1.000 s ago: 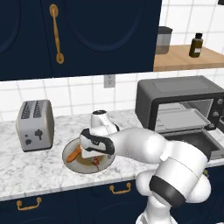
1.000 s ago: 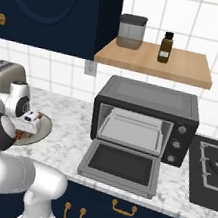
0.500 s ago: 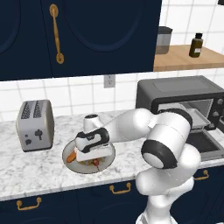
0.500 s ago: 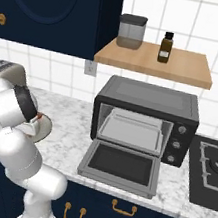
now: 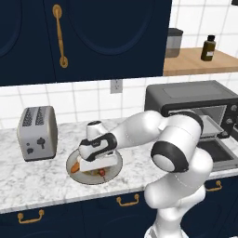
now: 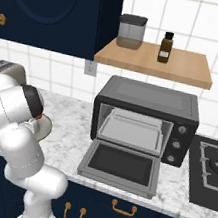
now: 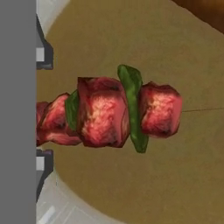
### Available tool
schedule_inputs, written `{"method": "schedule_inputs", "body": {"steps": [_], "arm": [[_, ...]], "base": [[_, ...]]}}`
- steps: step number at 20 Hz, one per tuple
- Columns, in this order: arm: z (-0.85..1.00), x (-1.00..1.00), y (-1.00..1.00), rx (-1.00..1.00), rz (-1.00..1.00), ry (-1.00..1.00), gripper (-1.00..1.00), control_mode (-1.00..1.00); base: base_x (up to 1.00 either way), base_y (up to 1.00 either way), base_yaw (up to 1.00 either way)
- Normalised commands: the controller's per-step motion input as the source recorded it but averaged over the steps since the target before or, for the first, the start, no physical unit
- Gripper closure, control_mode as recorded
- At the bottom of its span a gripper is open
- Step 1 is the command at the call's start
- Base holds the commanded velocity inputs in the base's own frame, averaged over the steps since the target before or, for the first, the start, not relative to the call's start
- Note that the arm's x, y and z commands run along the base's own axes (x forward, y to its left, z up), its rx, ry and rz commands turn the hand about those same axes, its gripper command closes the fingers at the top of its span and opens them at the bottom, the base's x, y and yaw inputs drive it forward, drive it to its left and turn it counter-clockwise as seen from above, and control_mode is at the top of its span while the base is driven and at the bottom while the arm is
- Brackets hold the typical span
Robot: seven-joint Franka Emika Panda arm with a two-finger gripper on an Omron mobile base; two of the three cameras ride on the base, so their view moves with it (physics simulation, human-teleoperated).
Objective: Pick up the kebab skewer and baguette bread, and place them inside the toaster oven. Close the toaster oven door and start by setting the timer.
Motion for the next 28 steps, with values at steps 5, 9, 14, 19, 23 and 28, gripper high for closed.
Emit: {"method": "schedule_inputs", "body": {"steps": [5,9,14,19,23,28], "arm": [[0.1,-0.41,-0.44,0.0,0.0,-0.02,1.0,-1.0],[0.82,-0.35,-0.88,0.05,0.0,-0.08,1.0,-1.0],[1.0,-0.38,-0.8,0.12,0.0,-0.07,1.0,-1.0],[0.94,-0.37,-0.92,0.0,0.0,-0.25,1.0,-1.0],[0.77,-0.05,-0.85,0.0,0.05,-0.24,1.0,-1.0],[0.48,0.0,-0.8,0.0,0.11,-0.17,1.0,-1.0]], "base": [[0.0,0.0,0.0],[0.0,0.0,0.0],[0.0,0.0,0.0],[0.0,0.0,0.0],[0.0,0.0,0.0],[0.0,0.0,0.0]]}}
